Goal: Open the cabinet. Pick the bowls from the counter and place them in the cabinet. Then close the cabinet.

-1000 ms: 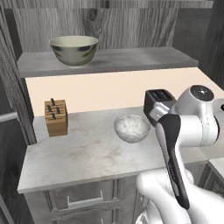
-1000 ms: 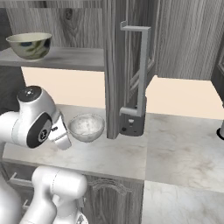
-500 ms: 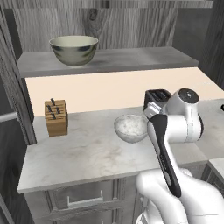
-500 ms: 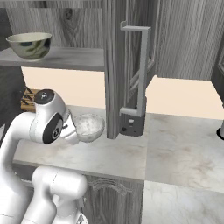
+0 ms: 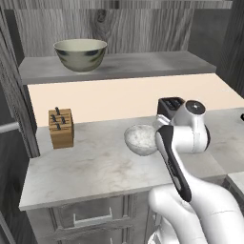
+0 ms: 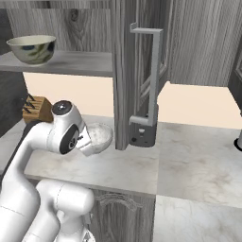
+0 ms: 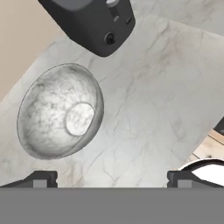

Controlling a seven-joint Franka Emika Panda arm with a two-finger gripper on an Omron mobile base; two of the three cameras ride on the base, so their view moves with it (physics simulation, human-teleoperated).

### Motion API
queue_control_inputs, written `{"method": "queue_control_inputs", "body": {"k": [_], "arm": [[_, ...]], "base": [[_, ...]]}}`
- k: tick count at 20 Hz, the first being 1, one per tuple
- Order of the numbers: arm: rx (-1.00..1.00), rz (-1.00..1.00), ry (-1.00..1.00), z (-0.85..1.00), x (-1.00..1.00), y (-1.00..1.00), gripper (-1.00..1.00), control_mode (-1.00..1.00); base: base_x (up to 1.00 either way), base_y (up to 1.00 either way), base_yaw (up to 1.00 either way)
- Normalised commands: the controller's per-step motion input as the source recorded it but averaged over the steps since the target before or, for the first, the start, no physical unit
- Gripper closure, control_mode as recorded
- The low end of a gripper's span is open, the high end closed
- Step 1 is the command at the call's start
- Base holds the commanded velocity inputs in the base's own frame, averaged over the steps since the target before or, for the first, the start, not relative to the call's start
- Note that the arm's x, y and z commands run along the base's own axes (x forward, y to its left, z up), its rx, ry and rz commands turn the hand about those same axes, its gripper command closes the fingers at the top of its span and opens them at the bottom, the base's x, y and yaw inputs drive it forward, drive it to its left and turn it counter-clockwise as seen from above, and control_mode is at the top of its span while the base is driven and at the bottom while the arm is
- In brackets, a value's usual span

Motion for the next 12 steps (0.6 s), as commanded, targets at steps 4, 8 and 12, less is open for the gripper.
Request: {"method": "queue_control_inputs", "body": {"k": [4,8,12], "arm": [[0.0,0.03,0.04,-0.46,0.33,-0.13,-1.0,-1.0],[-0.01,0.03,0.03,-0.46,0.41,-0.01,-1.0,-1.0],[-0.03,0.05,0.0,-0.42,0.43,-0.02,-1.0,-1.0]], "base": [[0.0,0.0,0.0],[0.0,0.0,0.0],[0.0,0.0,0.0]]}}
